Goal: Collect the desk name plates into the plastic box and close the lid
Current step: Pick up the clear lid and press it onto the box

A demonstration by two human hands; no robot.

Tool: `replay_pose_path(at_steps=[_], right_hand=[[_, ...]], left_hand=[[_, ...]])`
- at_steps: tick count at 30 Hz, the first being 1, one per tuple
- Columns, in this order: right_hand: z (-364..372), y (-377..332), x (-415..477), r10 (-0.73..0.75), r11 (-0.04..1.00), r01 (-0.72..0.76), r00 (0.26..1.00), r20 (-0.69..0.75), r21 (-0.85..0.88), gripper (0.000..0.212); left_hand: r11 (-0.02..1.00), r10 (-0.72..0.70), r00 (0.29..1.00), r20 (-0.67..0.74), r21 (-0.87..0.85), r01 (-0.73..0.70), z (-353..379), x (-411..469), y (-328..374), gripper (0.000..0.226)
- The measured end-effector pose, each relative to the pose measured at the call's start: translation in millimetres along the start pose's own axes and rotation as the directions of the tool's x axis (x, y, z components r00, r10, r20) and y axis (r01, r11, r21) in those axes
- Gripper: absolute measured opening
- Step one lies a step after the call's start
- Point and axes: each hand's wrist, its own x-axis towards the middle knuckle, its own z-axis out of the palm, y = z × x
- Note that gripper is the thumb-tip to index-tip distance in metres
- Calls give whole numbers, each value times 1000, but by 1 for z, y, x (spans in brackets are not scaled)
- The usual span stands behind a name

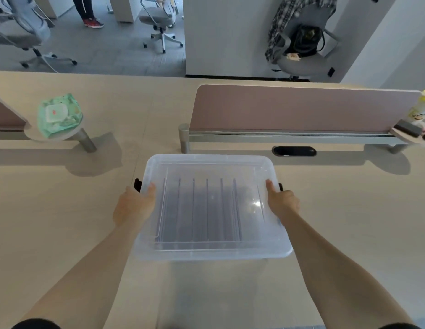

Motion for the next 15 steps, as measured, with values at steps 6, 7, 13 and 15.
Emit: replay_pose_path(at_steps=[6,7,13,15], right_hand=[[4,-2,-3,-118,973,76,975,-186,-218,75],[5,-3,-4,-125,973,83,974,-188,-217,72],[0,-24,-3,0,1000,-1,999,-54,-25,57],[-7,-31,0,42,991,-49,997,62,122,81]], left_hand=[[984,61,995,-84,173,-46,-4,-10,11,63],[981,69,994,-89,190,-51,-4,-12,13,60],[989,60,996,-60,138,-52,-3,-15,24,53],[998,-19,1000,5,56,18,-4,-17,35,67]])
